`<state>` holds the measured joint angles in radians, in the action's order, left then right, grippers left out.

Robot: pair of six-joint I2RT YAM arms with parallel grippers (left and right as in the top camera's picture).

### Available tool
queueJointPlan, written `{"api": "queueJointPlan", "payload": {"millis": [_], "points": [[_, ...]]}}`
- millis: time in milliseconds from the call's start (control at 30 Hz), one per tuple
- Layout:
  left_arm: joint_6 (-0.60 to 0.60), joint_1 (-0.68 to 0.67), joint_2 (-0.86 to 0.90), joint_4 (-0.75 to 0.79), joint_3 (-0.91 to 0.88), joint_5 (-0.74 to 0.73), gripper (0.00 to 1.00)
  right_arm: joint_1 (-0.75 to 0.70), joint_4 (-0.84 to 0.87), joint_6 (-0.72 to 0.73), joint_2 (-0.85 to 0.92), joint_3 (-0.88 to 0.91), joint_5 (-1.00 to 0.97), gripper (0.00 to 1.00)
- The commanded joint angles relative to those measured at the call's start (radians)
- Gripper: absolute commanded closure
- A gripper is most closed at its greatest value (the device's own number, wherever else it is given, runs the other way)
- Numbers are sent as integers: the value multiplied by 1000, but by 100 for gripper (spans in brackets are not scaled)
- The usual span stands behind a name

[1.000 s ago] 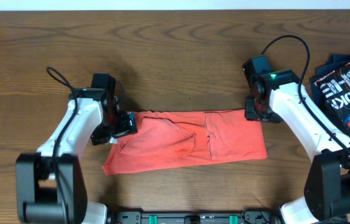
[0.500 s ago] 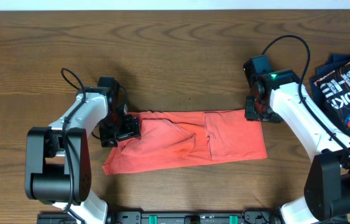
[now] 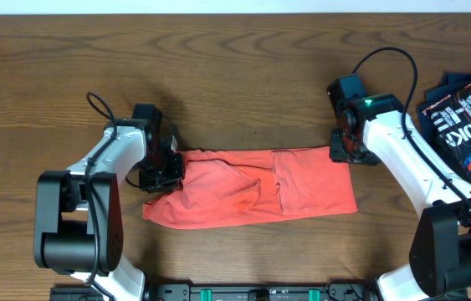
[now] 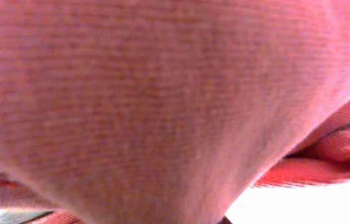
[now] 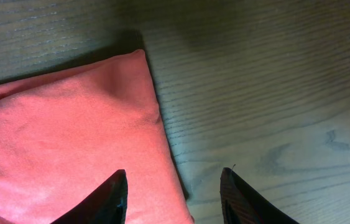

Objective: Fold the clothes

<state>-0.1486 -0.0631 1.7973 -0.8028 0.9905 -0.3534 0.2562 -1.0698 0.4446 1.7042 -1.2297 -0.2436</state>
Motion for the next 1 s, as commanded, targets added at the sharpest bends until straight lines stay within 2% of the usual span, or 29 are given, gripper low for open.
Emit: {"api": "queueJointPlan", "payload": {"millis": [0, 100, 333, 533, 733, 967], "points": [[7, 21, 43, 32, -21, 113, 94, -9, -1, 18, -20, -19, -11, 54], [-19, 71, 43, -7, 26, 208, 94, -9, 0, 18, -20, -19, -15, 54], [-29, 226, 43, -124, 238, 307, 94, -45, -3, 18, -20, -19, -15, 54], [-29, 282, 43, -272, 467, 304, 94, -90, -9, -4, -20, -19, -14, 54], [-58, 173, 35, -447, 600, 119, 94, -102, -8, -5, -20, -19, -15, 54], [-146, -104, 37, -457, 600, 106, 94, -102, -8, -16, -20, -19, -15, 53]]}}
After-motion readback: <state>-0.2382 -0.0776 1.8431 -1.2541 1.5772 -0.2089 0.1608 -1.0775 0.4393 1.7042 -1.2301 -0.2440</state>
